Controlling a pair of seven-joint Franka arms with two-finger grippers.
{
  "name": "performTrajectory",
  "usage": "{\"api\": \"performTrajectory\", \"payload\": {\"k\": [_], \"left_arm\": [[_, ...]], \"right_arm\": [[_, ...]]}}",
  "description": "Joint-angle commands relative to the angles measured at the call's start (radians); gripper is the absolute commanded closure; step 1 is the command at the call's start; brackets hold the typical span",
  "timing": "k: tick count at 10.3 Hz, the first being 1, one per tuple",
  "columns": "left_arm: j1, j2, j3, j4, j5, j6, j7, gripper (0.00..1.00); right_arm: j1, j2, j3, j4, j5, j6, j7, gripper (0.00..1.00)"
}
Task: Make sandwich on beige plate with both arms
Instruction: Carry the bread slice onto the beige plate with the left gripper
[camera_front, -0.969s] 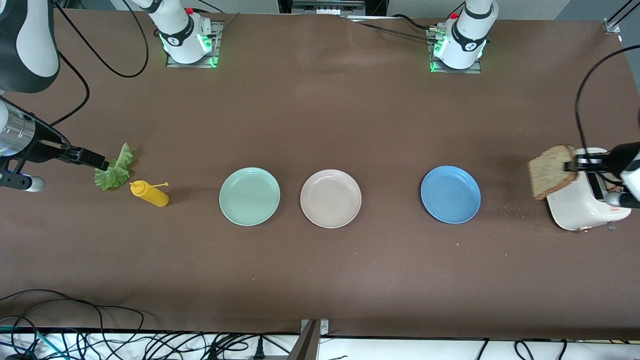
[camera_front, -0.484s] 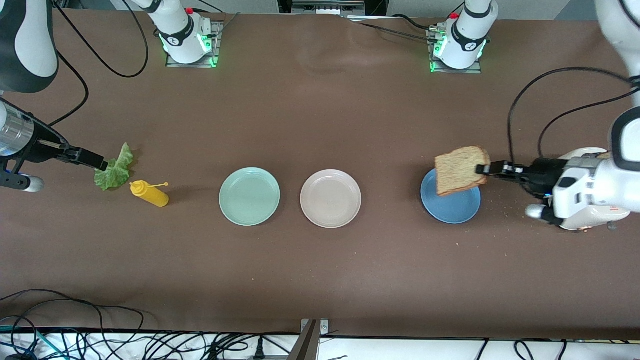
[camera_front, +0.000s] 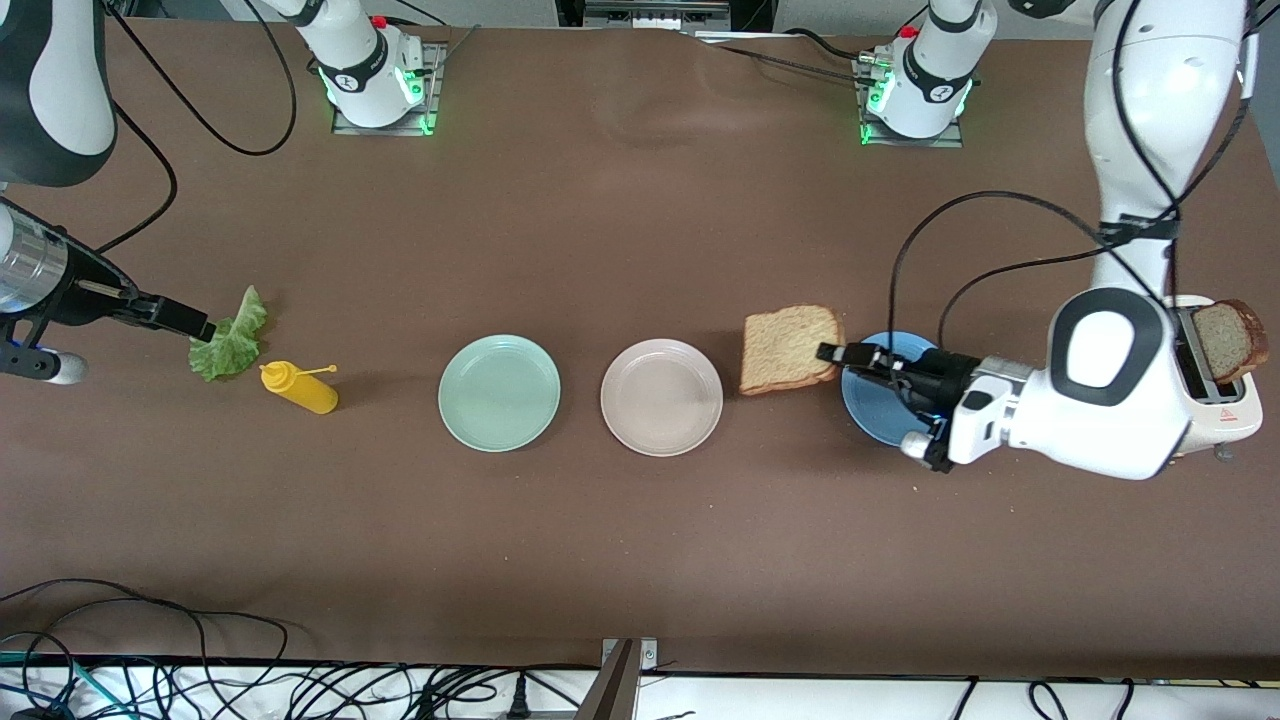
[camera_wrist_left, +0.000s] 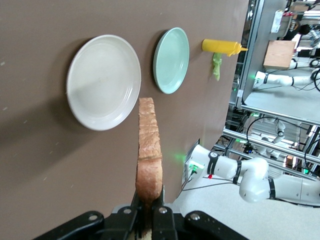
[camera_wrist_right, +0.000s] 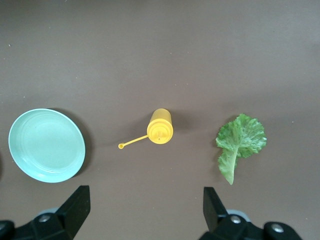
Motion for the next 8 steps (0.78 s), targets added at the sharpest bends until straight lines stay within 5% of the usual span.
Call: {"api": "performTrajectory", "payload": {"k": [1,4,8], "left_arm": [[-0.051,0.056,0.013,0.022,-0.057,0.085,0.03,1.0],[-0.123,0.108,0.013,0.011,-0.086,0.256,0.038,1.0],[-0.166,0.126,0.013,-0.002,-0.126,0.318,0.04,1.0]], "right_arm": [[-0.006,-0.004,0.002,-0.004,0.007,0.0,-0.001,0.0],[-0.018,-0.003,0.0,-0.004,0.003,-0.005,-0.003,0.0],[-0.087,0.019,-0.001,-0.001,-0.004,-0.003,-0.015,0.0]]}}
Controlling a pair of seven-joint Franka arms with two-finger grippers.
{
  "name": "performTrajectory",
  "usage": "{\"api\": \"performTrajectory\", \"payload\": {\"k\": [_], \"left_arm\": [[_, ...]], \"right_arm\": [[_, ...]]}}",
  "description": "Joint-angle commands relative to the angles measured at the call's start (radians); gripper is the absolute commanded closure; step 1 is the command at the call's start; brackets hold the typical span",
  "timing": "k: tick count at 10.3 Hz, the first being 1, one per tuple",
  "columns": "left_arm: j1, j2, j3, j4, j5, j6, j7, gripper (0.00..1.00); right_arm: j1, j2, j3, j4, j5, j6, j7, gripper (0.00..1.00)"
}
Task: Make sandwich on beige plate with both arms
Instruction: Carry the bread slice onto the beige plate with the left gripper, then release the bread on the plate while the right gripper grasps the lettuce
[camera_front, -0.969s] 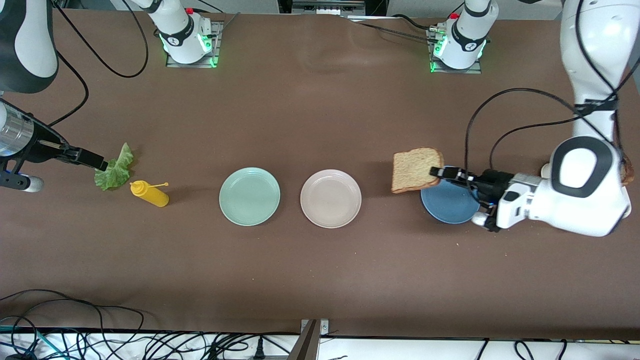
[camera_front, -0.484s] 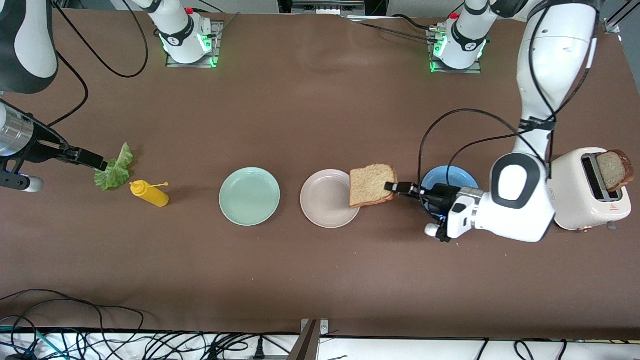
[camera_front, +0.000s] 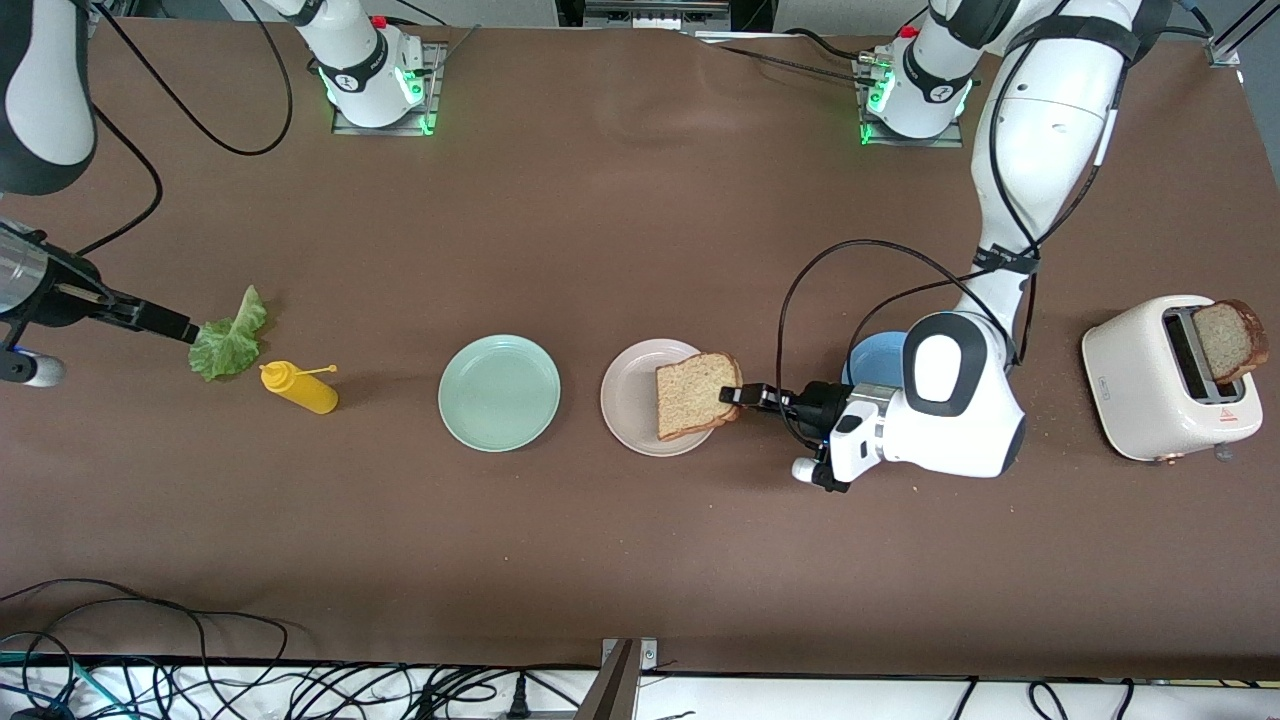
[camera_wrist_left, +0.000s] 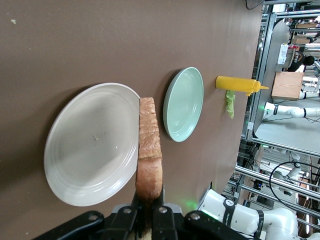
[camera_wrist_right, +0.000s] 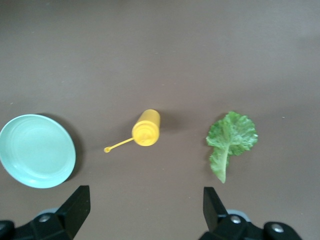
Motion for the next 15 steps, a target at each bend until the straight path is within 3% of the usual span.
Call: {"api": "performTrajectory", "payload": {"k": [1,3,9,11,13,15], "left_arm": [[-0.011,0.032,0.014,-0.007,-0.107,0.006,0.026,1.0],[-0.036,0.042,0.014,-0.025,-0.129,0.009,0.026,1.0],[-0.067,0.072,0.014,-0.025,-0.131,0.059,0.026,1.0],[-0.068,0.083,0.014,-0.027,-0.131,0.061,0.026,1.0],[-0.076,0.092,0.014,-0.027,-0.141,0.062,0.026,1.0],[-0.093,0.1,0.015,-0.026,-0.169,0.062,0.026,1.0]], "right_arm": [[-0.047,0.013,0.004,-0.001,-0.013,-0.001,-0.013,0.0],[-0.064,0.039,0.004,-0.001,-0.09,0.001,-0.013,0.0],[-0.171,0.166,0.004,-0.011,-0.102,0.025,-0.05,0.0],[-0.171,0.183,0.004,-0.072,-0.101,0.08,-0.05,0.0],[-0.18,0.194,0.004,-0.196,-0.101,0.239,-0.05,0.0],[-0.192,0.244,0.004,-0.232,-0.101,0.297,-0.05,0.0]]}}
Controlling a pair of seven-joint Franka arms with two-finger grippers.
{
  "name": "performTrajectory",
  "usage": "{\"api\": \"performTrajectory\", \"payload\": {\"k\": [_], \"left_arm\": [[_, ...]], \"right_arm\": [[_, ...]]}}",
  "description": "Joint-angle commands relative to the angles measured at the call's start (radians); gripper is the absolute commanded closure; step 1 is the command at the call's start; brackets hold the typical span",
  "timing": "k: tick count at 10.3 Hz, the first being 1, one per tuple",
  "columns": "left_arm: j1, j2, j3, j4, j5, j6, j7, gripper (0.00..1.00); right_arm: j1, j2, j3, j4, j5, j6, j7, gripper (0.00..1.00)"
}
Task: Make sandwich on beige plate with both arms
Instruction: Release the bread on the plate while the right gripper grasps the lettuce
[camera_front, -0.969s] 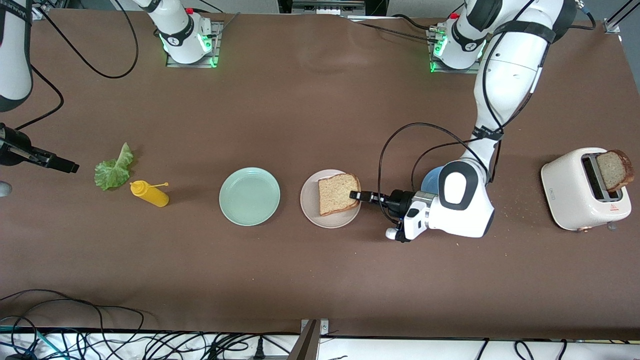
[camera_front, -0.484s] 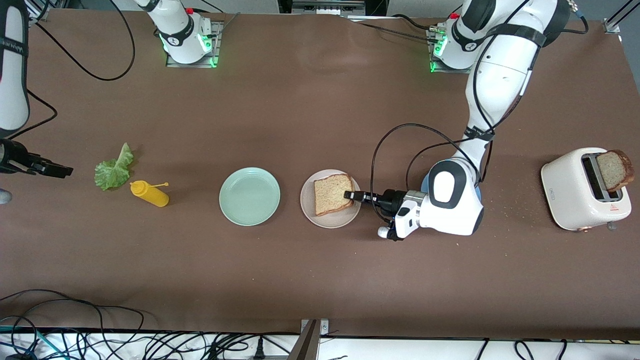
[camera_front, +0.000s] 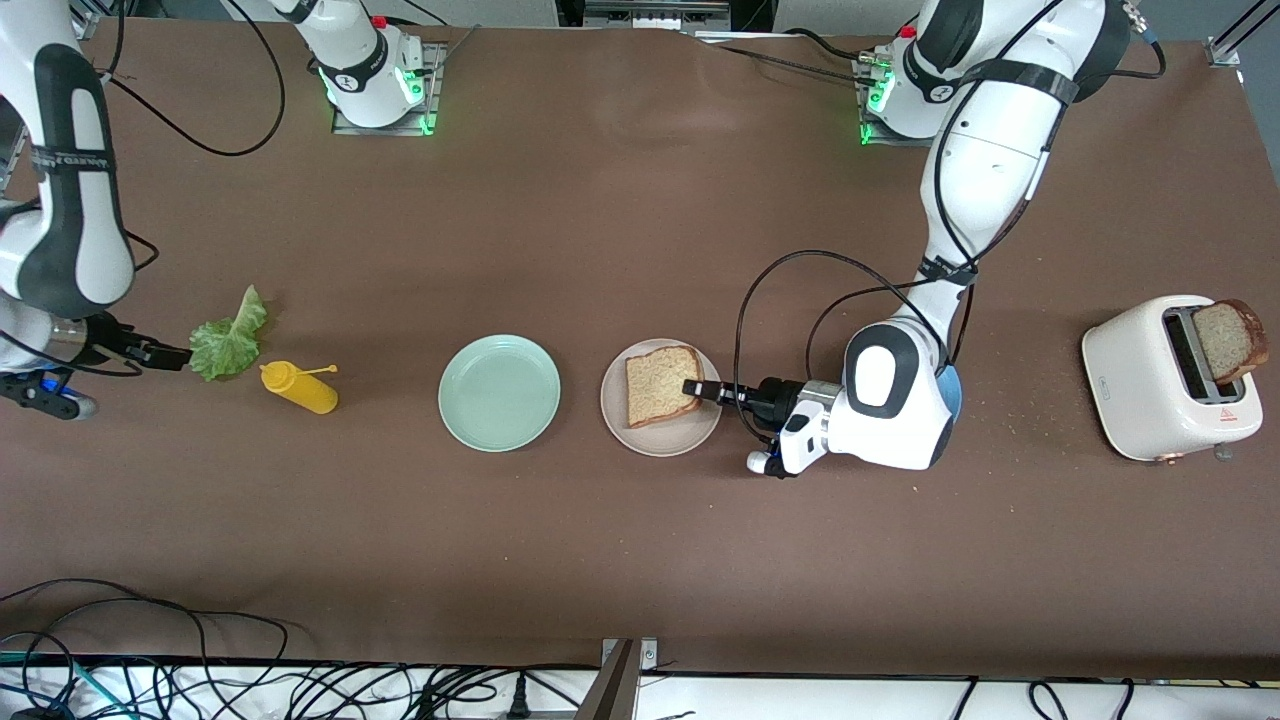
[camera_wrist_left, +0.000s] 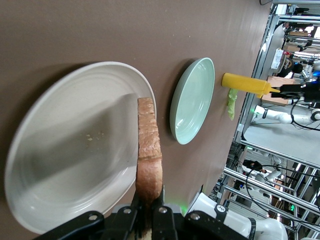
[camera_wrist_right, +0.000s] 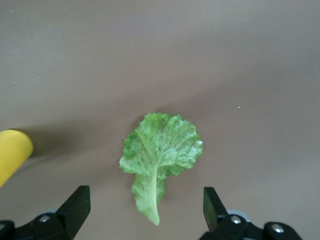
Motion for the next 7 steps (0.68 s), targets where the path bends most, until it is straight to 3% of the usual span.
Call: {"api": "performTrajectory", "payload": {"k": [1,5,6,7], "left_arm": [[-0.024,0.002,0.014,-0.006,-0.05,0.018,0.021,1.0],[-0.025,0.009,0.014,-0.009,-0.042,0.021,0.021,1.0],[-0.027,0.014,0.014,-0.007,-0.037,0.021,0.02,0.91],[-0.028,0.017,0.014,-0.007,-0.034,0.021,0.02,0.42]], "right_arm": [[-0.025,0.046,0.008,-0.028,-0.005,0.034,-0.009,0.0],[-0.025,0.104,0.01,-0.039,0.019,0.023,0.007,0.0],[-0.025,0.11,0.01,-0.04,0.045,0.02,0.007,0.0],[-0.025,0.121,0.01,-0.04,0.054,0.02,0.007,0.0]]}}
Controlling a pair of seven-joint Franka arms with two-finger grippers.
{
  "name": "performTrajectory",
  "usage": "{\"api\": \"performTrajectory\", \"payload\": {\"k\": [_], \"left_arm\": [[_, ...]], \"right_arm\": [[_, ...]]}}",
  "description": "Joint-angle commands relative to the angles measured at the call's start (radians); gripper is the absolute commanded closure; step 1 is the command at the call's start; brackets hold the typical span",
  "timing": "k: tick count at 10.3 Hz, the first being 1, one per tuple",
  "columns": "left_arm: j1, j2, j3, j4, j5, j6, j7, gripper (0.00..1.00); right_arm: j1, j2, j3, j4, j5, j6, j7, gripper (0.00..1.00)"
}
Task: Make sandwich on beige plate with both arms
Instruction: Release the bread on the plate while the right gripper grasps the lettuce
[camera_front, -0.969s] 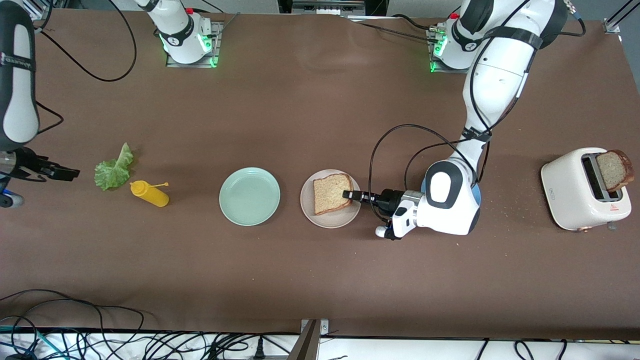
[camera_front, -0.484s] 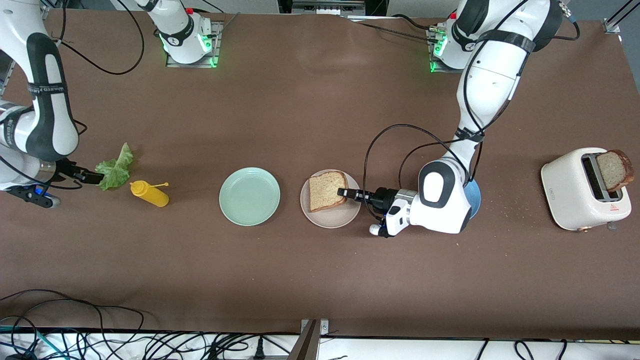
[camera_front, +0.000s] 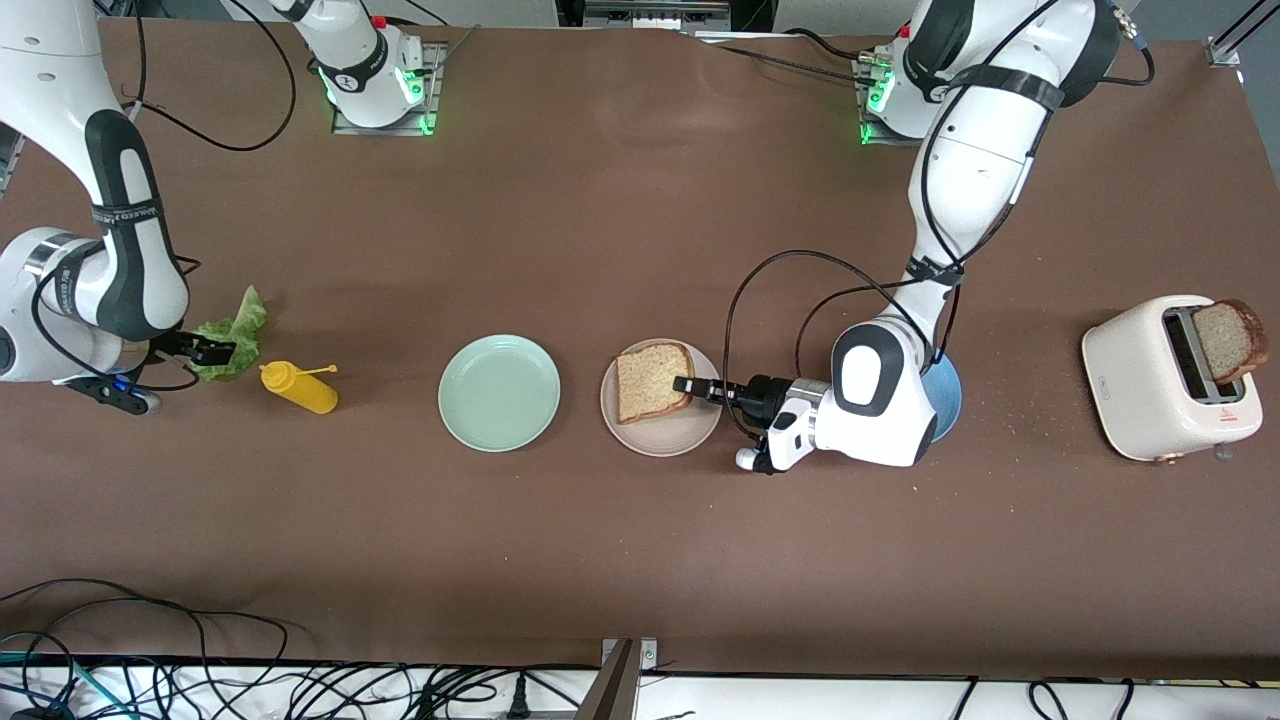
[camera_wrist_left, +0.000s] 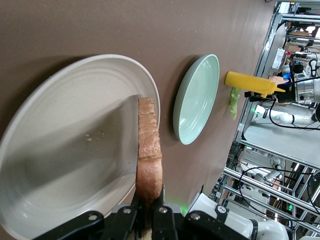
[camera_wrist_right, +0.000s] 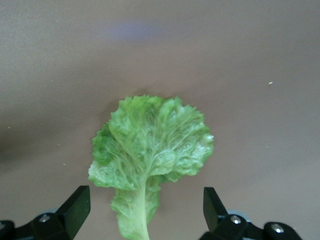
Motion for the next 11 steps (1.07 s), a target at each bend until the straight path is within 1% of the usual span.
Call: {"api": "performTrajectory", "payload": {"k": [1,2,4,7,8,9,11], "left_arm": [[-0.015,-0.002,0.014,-0.007,-0.027,0.009,0.02,0.16],[-0.015,-0.002,0.017,-0.007,-0.023,0.009,0.017,0.1],[-0.017,-0.005,0.017,0.0,0.035,0.009,0.004,0.07],[-0.014,-0.018,0.02,-0.001,0.042,0.008,-0.037,0.06],[-0.014,-0.021,0.02,0.006,0.073,0.008,-0.075,0.06],[-0.011,-0.025,0.019,0.011,0.107,0.008,-0.112,0.06],[-0.008,-0.03,0.02,0.011,0.11,0.0,-0.12,0.06]], "right_arm": [[-0.012,0.017,0.009,-0.007,0.042,0.001,0.004,0.0],[-0.01,0.029,0.009,-0.007,0.069,0.009,0.004,0.0],[-0.013,0.046,0.009,-0.004,0.073,0.018,-0.002,0.0],[-0.026,0.062,0.009,-0.006,0.073,0.049,-0.01,0.0],[-0.026,0.063,0.009,-0.006,0.073,0.052,-0.012,0.13],[-0.026,0.063,0.009,-0.006,0.073,0.052,-0.015,0.36],[-0.026,0.063,0.009,-0.006,0.073,0.052,-0.033,0.74]]}}
